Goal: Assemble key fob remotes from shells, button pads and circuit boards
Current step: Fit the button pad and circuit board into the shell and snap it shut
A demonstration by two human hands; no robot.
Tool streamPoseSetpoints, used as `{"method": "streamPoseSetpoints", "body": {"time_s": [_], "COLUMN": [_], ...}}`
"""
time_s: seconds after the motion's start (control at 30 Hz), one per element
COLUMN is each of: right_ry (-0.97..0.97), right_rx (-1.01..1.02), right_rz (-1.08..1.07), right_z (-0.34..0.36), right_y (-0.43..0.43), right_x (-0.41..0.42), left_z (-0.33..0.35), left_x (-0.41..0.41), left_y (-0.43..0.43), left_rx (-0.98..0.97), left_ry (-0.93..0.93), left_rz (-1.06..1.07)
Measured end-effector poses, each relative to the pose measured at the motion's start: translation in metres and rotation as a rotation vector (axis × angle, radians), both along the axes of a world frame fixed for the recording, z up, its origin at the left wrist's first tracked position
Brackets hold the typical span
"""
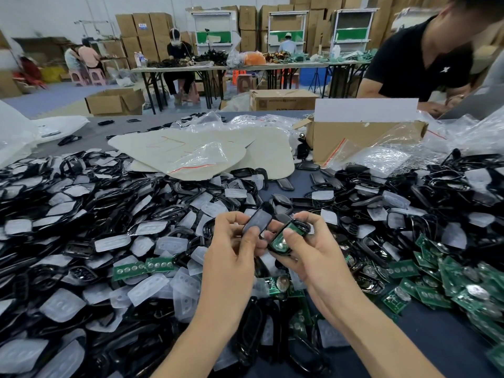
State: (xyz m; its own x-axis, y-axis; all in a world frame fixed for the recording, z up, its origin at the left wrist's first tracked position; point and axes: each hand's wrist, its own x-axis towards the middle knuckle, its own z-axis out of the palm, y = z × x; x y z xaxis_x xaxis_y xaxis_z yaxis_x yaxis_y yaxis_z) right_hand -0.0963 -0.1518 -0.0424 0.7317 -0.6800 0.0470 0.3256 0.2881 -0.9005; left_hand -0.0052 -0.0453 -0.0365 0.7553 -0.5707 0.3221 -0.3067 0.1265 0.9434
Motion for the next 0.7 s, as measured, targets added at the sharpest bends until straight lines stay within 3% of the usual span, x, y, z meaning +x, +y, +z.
{"method": "streamPoseSetpoints", "body": {"time_s": [0.27,0.7], "right_ry": [0.028,0.082], "right_rx": [-0.015,-0.064], "right_rz": [0.012,0.013], "right_z": [-0.003,-0.0054], "right_y": [-0.0005,0.0023], "right_x": [-0.0002,0.0003], "left_z": [-0.005,-0.0074], "left_x": [0.0033,0.0032], "left_y": [0.0038,0.0046], "left_rx": [0.179,0.198], "left_ry": [-0.423,-0.505], "left_rz": [0.142,0.145]}}
